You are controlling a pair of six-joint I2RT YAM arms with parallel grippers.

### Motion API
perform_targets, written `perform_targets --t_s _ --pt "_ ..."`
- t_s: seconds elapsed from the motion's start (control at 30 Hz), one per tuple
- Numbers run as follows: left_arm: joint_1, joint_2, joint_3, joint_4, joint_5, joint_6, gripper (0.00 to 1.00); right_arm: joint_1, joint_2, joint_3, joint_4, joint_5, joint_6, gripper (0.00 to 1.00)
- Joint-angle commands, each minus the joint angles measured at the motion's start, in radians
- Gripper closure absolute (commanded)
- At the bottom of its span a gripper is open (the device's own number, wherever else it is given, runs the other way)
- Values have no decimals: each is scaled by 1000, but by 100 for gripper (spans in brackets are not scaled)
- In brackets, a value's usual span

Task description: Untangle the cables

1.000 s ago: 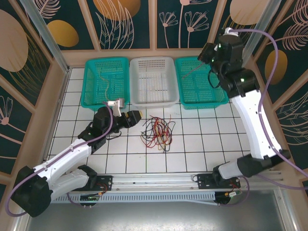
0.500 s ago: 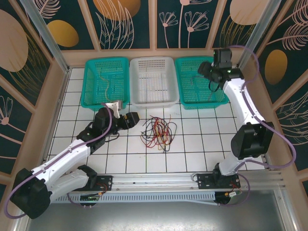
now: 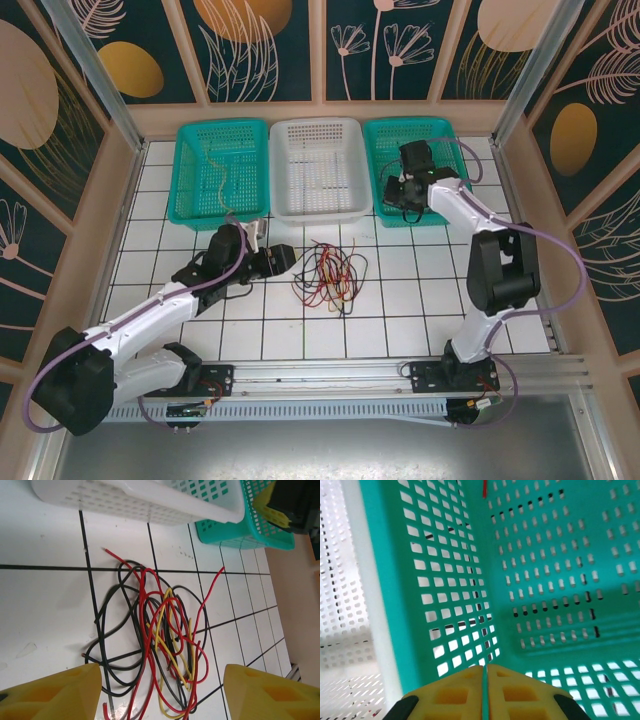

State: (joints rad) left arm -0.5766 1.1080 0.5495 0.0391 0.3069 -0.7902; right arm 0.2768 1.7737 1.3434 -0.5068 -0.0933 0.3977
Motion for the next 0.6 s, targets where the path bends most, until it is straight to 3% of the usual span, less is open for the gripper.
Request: perform_targets --t_s 0.0,0.43,0.57 --pt "-8 -9 -10 -36 25 8 35 2 41 2 38 -58 -7 91" --pt "-7 6 -14 -38 9 12 35 17 62 20 54 -100 -7 92" --pt "-8 16 -16 -36 11 10 34 17 42 44 12 -3 -8 92"
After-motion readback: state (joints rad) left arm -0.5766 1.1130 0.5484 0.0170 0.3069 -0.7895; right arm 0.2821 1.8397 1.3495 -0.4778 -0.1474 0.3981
